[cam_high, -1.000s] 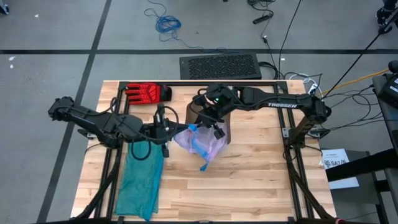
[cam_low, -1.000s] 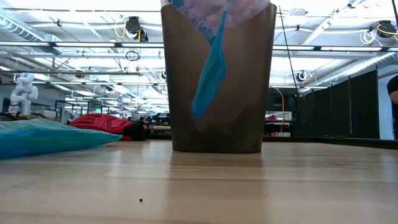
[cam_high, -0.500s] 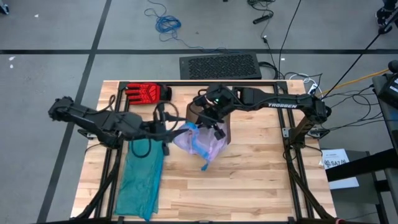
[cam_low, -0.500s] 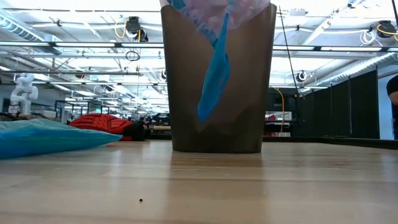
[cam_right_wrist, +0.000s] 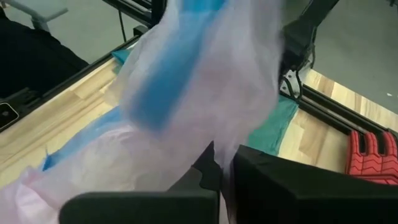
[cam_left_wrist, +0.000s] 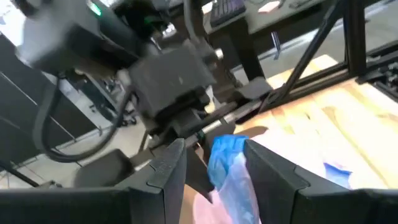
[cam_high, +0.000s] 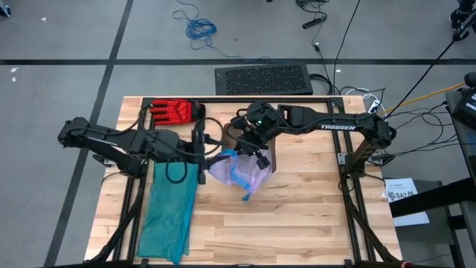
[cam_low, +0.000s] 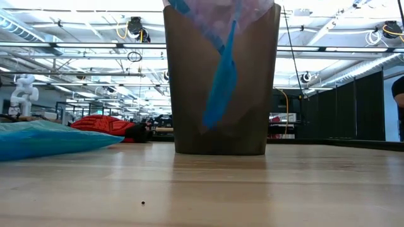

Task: Place trash/remove bag and relplace
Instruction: Remove the pink trash bag from the black trash bin

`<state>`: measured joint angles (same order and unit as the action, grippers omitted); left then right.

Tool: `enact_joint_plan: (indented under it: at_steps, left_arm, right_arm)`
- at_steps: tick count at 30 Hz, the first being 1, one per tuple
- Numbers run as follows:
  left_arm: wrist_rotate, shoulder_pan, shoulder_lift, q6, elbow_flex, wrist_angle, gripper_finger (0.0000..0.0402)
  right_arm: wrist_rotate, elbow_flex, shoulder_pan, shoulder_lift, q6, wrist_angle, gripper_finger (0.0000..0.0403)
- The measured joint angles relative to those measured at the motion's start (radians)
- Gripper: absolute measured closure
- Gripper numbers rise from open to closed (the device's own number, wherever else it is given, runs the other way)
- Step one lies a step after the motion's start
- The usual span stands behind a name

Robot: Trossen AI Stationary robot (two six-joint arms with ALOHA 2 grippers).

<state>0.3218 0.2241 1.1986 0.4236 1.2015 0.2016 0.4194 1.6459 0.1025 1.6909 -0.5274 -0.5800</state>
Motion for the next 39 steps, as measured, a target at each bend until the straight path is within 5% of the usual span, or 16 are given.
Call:
enact_joint_plan:
  at_steps: [6, 13, 39]
  left_arm:
    - [-0.019, -0.017, 0.063, 0.002, 0.006, 0.006, 0.0273]
    - [-0.039, -0.014, 0.090, 0.030, 0.074, 0.002, 0.0391]
    - [0.035, 0.113, 0.004, 0.063, 0.164, 0.018, 0.0401]
  right_arm:
    - [0.000, 0.000, 0.000, 0.000, 0.008, -0.001, 0.0403]
    - [-0.003, 0.000, 0.000, 0.000, 0.011, -0.021, 0.0403]
    - [-0.050, 0.001, 0.043, -0.002, 0.016, -0.047, 0.0403]
